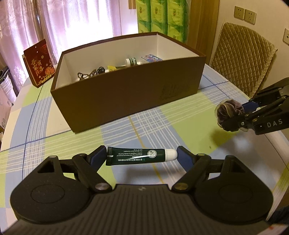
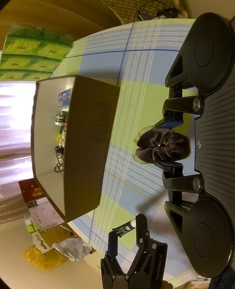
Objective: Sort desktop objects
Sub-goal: 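Carry the green tube and scrunchie with both grippers over the box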
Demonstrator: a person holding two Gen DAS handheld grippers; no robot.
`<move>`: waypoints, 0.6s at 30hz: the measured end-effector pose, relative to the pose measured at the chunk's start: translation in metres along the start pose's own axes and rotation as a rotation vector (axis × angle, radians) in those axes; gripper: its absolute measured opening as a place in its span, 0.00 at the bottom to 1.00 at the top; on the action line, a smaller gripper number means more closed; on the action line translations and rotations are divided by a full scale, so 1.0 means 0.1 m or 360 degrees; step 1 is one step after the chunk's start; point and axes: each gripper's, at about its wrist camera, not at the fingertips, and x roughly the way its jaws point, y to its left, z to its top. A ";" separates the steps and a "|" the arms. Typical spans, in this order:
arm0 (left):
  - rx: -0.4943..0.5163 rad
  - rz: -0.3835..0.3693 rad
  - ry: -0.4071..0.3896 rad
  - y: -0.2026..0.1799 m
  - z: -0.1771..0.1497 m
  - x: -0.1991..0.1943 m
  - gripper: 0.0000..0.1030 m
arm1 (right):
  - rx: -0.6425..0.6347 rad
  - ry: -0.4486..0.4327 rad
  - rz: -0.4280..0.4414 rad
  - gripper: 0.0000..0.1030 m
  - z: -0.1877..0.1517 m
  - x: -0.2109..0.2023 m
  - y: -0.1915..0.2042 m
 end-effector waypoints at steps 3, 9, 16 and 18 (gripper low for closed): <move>0.0018 -0.0003 -0.0025 0.00 0.06 -0.01 0.79 | -0.0006 -0.0021 0.0004 0.32 0.06 -0.01 -0.01; 0.0028 -0.0015 -0.0072 0.03 0.19 -0.02 0.79 | -0.0026 -0.0036 0.0011 0.32 0.16 0.00 -0.04; 0.0063 -0.0028 -0.0116 0.04 0.36 0.01 0.79 | -0.0032 -0.0052 0.0016 0.32 0.32 0.00 -0.06; 0.0070 -0.0031 -0.0130 0.05 0.42 0.02 0.79 | -0.0036 -0.0067 0.0017 0.32 0.38 0.00 -0.07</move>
